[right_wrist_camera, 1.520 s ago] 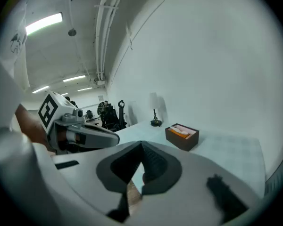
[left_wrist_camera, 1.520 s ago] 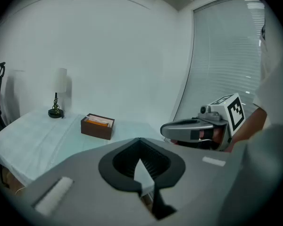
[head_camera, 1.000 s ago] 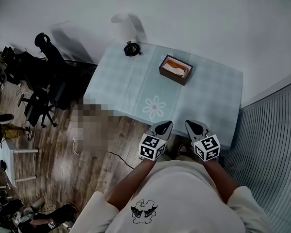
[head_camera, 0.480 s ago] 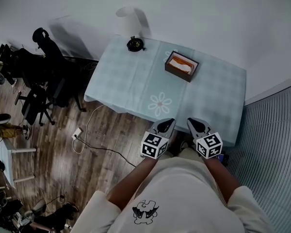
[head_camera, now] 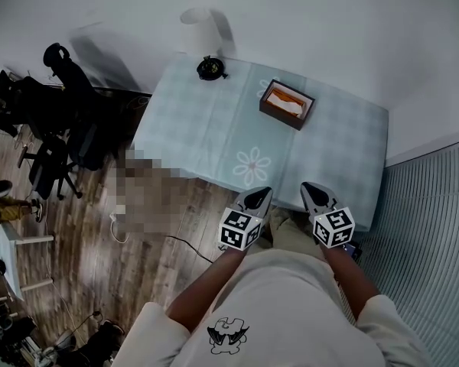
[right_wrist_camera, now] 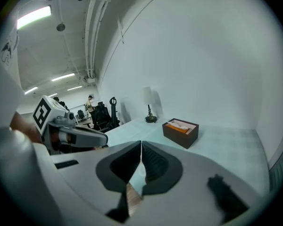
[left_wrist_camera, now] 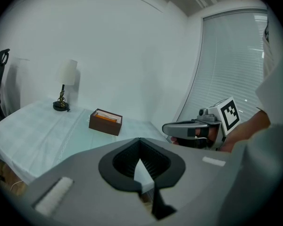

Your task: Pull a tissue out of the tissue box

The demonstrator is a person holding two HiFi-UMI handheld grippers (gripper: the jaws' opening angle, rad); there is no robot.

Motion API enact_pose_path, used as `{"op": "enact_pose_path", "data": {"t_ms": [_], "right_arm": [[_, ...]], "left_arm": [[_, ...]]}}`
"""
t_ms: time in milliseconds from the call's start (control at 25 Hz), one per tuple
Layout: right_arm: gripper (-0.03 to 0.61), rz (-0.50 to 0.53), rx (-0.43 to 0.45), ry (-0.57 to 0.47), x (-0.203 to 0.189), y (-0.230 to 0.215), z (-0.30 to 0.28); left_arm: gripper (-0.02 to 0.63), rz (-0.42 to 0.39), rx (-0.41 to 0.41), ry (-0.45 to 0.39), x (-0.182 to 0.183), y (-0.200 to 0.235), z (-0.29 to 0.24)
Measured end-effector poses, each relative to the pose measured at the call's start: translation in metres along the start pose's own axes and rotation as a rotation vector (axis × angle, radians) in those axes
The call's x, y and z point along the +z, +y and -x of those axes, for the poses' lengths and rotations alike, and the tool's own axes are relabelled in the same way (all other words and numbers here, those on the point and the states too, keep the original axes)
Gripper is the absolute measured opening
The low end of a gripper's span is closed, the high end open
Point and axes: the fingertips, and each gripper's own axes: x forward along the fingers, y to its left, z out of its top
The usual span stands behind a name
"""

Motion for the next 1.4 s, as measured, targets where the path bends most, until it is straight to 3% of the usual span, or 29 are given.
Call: {"op": "enact_pose_path", "data": {"t_ms": [280,600,880,1200,1400], "right_arm": [[0.014,-0.039,0.026,-0.008,0.011,-0.050,-0.038],[0.014,-0.018,0.045,-0.025,0.047,-0.122,-0.072],[0.014,-0.015,0.035,-0.006,0.056,-0.142,-0.079],[0.014,0.004,0.010,0.030,0.062,-0.138,-0.109],[0.015,0.018,0.017,0.037,0.071,-0.136,-0.130]], "left_arm": [[0.006,0.001,0.033,0.038,0.022,0.022,-0.046],[0.006,-0.031,0.051,0.027,0.078,0.045,-0.120],[0.006,0.005,0.057,0.016,0.098,0.060,-0.147],[0.006,-0.010,0.003,0.049,0.105,0.082,-0.157],[0.006,-0.019,0.017,0.052,0.110,0.104,-0.156]]}}
